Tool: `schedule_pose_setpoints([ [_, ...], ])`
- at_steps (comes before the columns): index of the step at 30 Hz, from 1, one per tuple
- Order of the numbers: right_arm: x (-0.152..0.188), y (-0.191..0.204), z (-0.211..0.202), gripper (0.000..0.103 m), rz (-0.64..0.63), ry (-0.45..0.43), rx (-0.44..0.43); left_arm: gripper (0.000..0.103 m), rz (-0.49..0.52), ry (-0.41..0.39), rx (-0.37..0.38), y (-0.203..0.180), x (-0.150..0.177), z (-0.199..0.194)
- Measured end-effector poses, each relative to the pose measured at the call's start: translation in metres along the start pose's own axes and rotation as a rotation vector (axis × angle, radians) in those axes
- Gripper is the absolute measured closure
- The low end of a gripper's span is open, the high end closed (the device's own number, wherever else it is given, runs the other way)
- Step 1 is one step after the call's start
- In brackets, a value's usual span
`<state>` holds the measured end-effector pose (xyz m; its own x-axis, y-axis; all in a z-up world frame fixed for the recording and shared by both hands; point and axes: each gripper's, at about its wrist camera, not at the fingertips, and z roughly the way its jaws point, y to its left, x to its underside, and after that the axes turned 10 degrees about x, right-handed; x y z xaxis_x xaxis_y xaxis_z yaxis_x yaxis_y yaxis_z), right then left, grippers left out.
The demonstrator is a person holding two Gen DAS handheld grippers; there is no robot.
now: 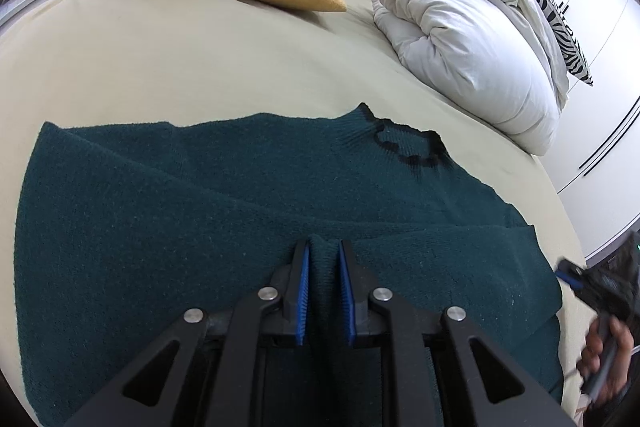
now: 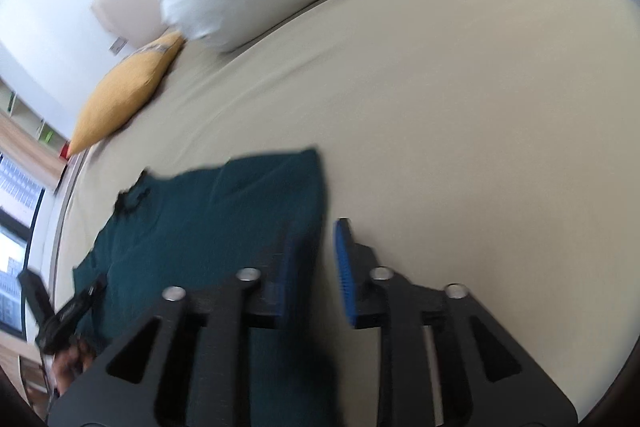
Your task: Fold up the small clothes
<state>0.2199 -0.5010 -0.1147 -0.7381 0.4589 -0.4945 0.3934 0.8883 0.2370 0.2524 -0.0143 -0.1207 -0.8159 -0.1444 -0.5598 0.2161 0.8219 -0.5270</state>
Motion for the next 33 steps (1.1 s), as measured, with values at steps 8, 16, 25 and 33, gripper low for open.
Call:
schedule_pose_setpoints([
  [8,0.045,0.022,0.001,0.076,-0.152,0.04,0.135,0.085,0.0,0.003,0.011,0.002,-0.001,0.001],
  [16,0.047,0.001,0.005,0.092,-0.102,0.033,0.074,0.084,-0.026,-0.02,0.071,0.012,0.002,0.003],
  [25,0.053,-0.012,-0.026,0.083,-0.008,-0.058,0.025,0.043,-0.032,-0.059,-0.003,0.001,0.012,-0.054],
  [33,0.082,0.038,-0.079,0.079,-0.079,-0.101,-0.062,0.041,-0.185,-0.113,-0.119,0.083,0.036,-0.133],
])
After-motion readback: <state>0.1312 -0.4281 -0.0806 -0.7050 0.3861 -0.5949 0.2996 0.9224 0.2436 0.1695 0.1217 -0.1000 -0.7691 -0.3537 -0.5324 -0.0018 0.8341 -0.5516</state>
